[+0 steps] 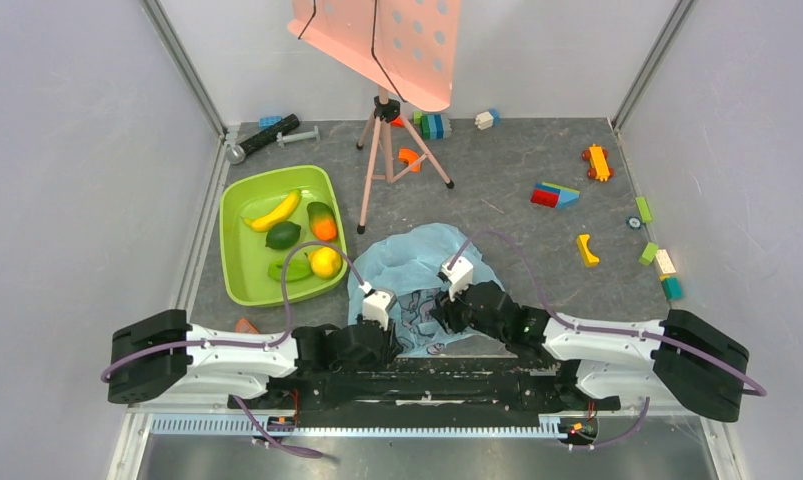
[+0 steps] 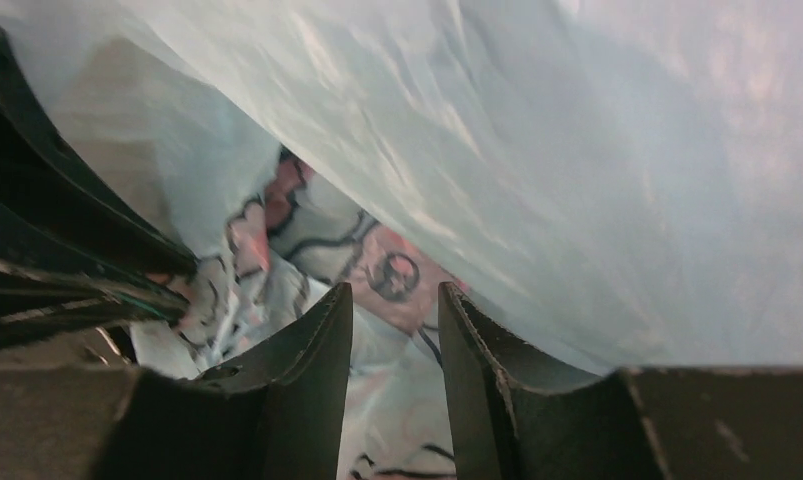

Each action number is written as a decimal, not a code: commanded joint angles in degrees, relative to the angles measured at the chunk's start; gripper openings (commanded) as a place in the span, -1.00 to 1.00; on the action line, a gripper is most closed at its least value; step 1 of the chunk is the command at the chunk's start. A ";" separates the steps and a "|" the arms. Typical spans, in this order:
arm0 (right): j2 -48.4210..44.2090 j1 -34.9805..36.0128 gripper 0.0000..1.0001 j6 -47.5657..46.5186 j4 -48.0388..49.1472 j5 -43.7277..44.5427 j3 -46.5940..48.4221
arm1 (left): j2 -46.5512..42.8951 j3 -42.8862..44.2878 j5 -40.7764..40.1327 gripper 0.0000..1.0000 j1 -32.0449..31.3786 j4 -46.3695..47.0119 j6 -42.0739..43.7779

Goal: Take the fake fruits out of the plastic bag

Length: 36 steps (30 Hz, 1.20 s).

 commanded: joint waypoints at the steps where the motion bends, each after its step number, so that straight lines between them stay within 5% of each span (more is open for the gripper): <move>1: 1.72 -0.02 -0.20 -2.29 1.51 -1.82 5.36 | -0.26 1.24 -2.66 -0.34 -0.58 1.97 -2.13; 11: 8.65 -0.33 -0.22 -7.23 0.76 -0.21 10.16 | -1.47 2.98 -3.20 -0.35 -0.83 -0.30 -1.70; 19: 12.99 -2.48 -0.02 -11.07 1.84 -0.44 11.69 | -2.28 2.58 -3.59 -0.36 -1.07 -0.93 -2.07; 36: 19.89 -6.59 0.03 -15.94 12.92 -7.83 10.65 | -6.11 1.98 -5.22 -0.38 -1.05 -4.35 -2.99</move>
